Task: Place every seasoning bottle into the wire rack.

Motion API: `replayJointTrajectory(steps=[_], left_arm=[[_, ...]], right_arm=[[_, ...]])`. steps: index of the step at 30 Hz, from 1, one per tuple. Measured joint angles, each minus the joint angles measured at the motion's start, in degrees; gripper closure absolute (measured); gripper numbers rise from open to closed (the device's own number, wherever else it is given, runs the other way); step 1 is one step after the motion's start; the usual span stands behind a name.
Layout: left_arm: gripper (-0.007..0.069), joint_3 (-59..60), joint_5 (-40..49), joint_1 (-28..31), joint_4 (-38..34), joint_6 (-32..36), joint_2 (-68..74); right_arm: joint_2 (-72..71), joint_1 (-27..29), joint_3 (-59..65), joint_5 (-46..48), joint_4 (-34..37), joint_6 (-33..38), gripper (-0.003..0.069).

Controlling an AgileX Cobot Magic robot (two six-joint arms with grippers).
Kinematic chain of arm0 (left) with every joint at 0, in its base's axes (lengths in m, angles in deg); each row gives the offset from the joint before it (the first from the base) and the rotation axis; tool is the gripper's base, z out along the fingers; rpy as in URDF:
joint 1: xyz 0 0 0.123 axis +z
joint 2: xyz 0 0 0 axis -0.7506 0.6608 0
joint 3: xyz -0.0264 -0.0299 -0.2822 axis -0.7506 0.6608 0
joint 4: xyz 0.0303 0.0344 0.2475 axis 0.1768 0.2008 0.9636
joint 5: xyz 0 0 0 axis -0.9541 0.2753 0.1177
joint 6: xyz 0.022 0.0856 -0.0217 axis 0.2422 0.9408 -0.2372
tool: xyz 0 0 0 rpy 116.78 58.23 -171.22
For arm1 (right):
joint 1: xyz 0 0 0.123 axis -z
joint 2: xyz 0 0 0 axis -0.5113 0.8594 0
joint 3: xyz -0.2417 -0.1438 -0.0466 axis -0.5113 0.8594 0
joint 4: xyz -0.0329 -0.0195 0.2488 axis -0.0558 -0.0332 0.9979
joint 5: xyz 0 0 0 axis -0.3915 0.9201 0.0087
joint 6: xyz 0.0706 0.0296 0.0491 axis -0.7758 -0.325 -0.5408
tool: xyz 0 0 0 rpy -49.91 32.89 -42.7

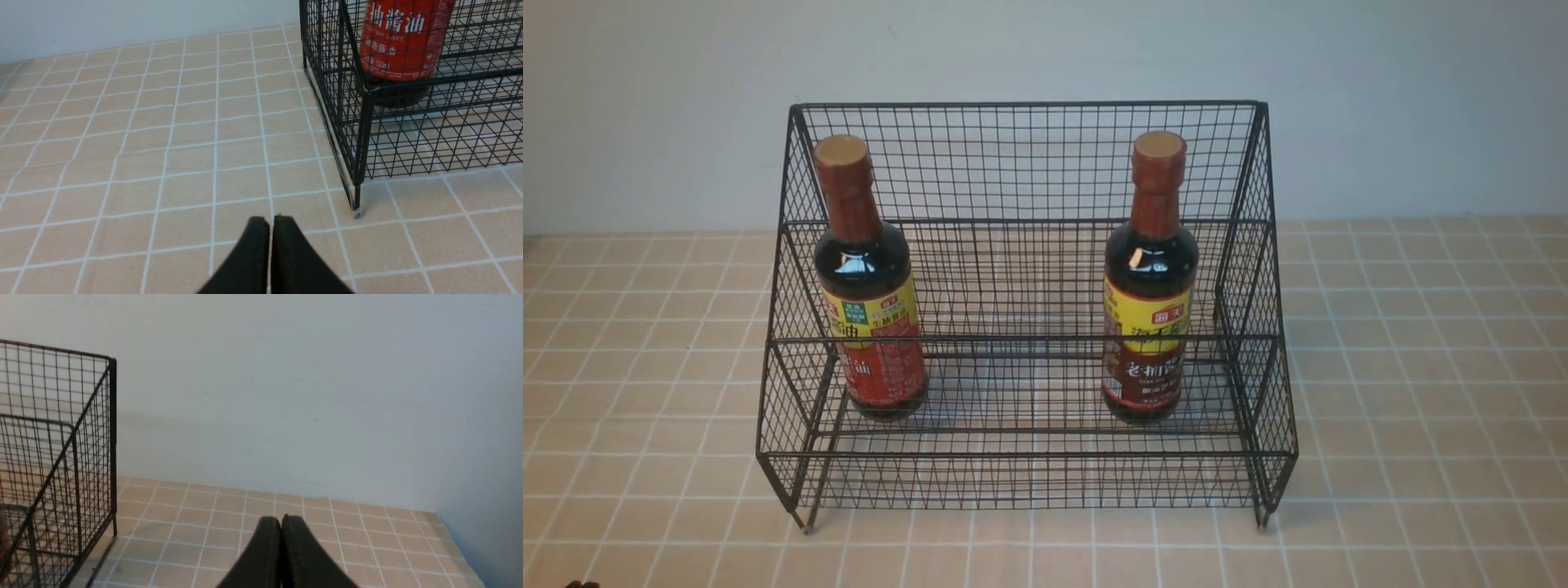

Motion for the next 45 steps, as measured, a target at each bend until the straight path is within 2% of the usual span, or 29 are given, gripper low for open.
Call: replayJointTrajectory(steps=[8,11,17,20,27,45], left_arm=[[0.0631,0.0,0.0,0.0,0.0,0.0,0.0],[0.0631,0.0,0.0,0.0,0.0,0.0,0.0],[0.0631,0.0,0.0,0.0,0.0,0.0,0.0],[0.0631,0.0,0.0,0.0,0.0,0.0,0.0],[0.0631,0.0,0.0,0.0,0.0,0.0,0.0],[0.0631,0.0,0.0,0.0,0.0,0.0,0.0]], right_arm=[[-6.5,0.4,9.8,-1.3,0.5,-3.6,0.0672],[-8.5,0.5,12.7,-1.3,-2.1,-6.7,0.0672],[-9.1,0.5,13.6,4.0,-10.6,-18.6,0.0672],[-9.1,-0.7,13.5,4.7,-12.1,-22.5,0.0672],[-9.1,-5.2,13.5,4.7,-12.2,-22.9,0.0672],[-9.1,-5.3,13.5,4.7,-12.0,-22.4,0.0672]])
